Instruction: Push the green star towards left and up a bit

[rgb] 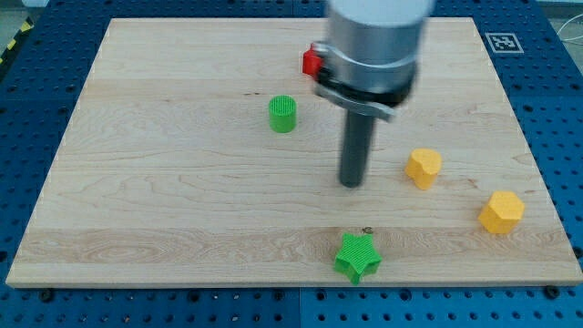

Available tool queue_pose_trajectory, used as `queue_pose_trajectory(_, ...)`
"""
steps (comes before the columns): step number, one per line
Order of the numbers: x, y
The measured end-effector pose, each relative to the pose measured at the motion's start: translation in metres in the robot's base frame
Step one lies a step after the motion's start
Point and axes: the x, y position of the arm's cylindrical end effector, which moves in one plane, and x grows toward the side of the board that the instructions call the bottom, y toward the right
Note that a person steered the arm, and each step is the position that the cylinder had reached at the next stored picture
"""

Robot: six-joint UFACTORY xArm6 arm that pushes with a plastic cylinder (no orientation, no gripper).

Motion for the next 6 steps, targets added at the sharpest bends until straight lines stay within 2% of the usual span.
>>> queue_pose_trajectory(2,0.054,0.058)
queue_pose_trajectory(3,0.095,0.058)
queue_pose_trajectory(4,0.104,0.057)
queue_pose_trajectory(5,0.105,0.029)
queue_pose_trajectory(6,0.104,-0.024)
